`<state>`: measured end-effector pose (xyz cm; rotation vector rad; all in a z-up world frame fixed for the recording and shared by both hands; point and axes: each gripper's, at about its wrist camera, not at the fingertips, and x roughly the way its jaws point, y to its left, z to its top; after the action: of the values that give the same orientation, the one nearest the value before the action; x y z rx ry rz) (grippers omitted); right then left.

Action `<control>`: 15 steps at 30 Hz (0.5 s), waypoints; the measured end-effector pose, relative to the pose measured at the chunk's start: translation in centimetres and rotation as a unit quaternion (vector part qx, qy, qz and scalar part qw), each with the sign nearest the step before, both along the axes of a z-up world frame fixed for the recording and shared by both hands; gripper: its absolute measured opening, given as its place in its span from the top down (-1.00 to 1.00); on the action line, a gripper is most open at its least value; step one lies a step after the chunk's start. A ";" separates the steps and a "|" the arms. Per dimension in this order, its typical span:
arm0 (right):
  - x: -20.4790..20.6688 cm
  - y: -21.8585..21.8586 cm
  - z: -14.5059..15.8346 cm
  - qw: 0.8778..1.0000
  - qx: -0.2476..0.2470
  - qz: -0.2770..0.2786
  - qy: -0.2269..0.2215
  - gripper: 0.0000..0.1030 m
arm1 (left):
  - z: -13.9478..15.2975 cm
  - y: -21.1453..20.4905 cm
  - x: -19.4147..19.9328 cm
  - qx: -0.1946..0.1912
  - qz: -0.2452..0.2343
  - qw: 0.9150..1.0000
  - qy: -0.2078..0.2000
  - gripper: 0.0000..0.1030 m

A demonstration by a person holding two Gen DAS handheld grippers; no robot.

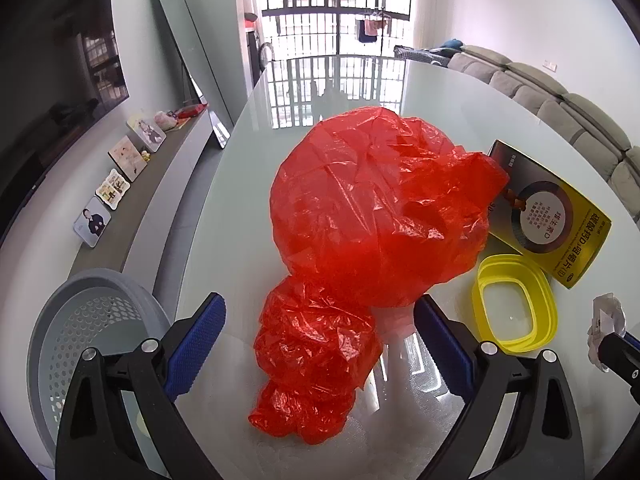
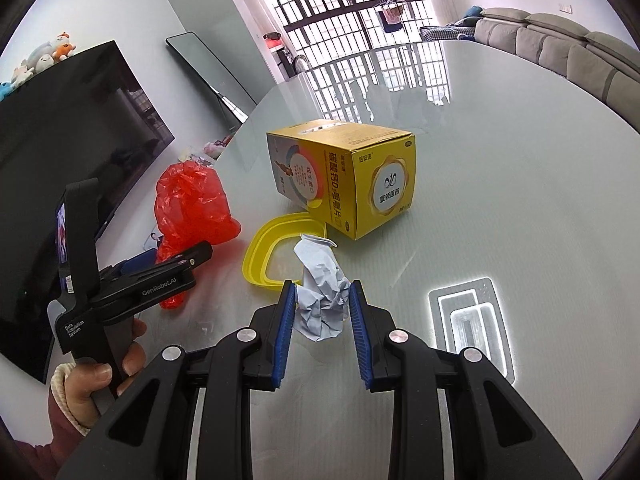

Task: Collect trash
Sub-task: 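Close the left tool on the red plastic bag while the right tool holds the paper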

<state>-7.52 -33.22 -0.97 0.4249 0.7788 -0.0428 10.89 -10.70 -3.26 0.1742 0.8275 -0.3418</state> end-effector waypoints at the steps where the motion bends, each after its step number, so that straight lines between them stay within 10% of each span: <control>1: 0.0 0.0 -0.1 1.000 0.001 0.000 0.001 0.48 | -0.1 0.0 0.1 0.001 0.000 1.000 0.001 -0.73; 10: -0.2 0.1 -0.4 1.000 0.006 0.002 0.001 0.48 | -0.6 0.2 0.4 0.001 -0.012 1.000 0.014 0.03; 15: -0.5 0.4 -0.2 1.000 0.006 0.004 -0.002 0.48 | -0.1 0.3 -0.5 0.000 -0.016 1.000 0.006 0.12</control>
<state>-8.02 -32.85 -1.19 0.4328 0.7771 -0.0300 10.39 -10.42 -3.37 0.1862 0.8380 -0.3727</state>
